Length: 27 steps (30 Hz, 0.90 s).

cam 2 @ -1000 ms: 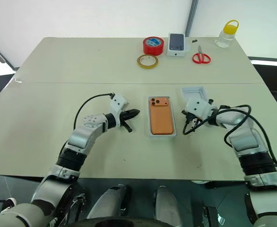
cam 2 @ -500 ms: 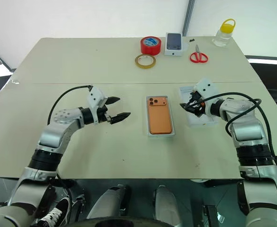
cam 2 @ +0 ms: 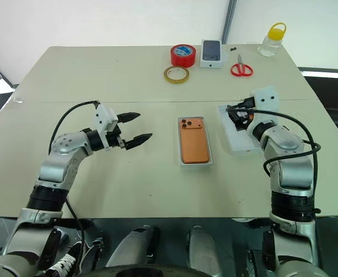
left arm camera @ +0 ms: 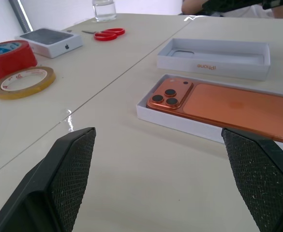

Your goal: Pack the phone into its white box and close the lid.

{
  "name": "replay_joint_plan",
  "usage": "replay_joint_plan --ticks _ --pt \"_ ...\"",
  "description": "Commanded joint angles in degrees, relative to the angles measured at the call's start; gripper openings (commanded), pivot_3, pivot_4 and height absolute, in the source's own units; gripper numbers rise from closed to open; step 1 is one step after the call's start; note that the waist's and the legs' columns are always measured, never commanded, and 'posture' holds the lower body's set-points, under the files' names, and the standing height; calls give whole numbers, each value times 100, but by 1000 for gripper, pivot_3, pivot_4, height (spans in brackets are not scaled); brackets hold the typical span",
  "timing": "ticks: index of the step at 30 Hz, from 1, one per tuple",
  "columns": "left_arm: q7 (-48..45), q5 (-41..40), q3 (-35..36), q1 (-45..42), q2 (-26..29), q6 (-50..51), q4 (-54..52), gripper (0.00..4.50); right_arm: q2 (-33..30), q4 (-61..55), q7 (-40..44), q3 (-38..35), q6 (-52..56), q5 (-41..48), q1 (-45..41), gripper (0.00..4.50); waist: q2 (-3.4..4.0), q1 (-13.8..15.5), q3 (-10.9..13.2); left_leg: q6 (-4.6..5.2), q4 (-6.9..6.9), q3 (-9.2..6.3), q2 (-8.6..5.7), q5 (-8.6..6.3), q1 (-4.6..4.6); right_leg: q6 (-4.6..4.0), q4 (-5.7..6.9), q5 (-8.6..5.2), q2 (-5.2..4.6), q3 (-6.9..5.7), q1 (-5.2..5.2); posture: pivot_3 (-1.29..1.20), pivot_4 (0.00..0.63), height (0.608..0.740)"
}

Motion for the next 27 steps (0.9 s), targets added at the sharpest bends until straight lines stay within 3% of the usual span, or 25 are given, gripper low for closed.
replay_joint_plan --ticks 1,2,4,12,18,27 --pt "-51 -102 7 -180 -19 30 5 4378 -4 -399 302 -213 543 768 -102 3469 0 11 0 1 1 0 0 0 0 0 0 0 0 0 1 0 150 740" --pt "-56 -126 8 -194 -26 89 9 4378 46 -450 417 -345 729 1089 -95 3469 0 15 0 2 1 0 0 -1 0 0 -1 0 0 -1 2 0 150 740" --pt "-103 -101 -10 -170 -5 1 4 4378 -401 -533 510 115 787 772 99 3469 1 16 0 8 1 0 -1 -4 0 0 -3 0 -1 -1 3 0 150 740" --pt "-598 -345 220 292 382 -323 -347 4378 -777 -1460 55 242 2430 963 716 3469 6 -4 3 13 -10 1 1 -7 0 0 -5 0 -3 4 -5 0 150 740" --pt "-1085 -526 261 448 638 -551 -438 4378 -959 -1349 -104 678 3531 989 -163 3469 13 0 6 12 -11 1 2 -7 1 -7 -4 4 -2 1 -4 0 150 740" --pt "-1635 -425 106 350 763 -1105 -88 4378 -1388 524 315 1953 3936 827 -1609 3469 14 18 8 14 -18 2 0 -8 -1 -8 -15 4 -6 -2 -3 0 150 740"
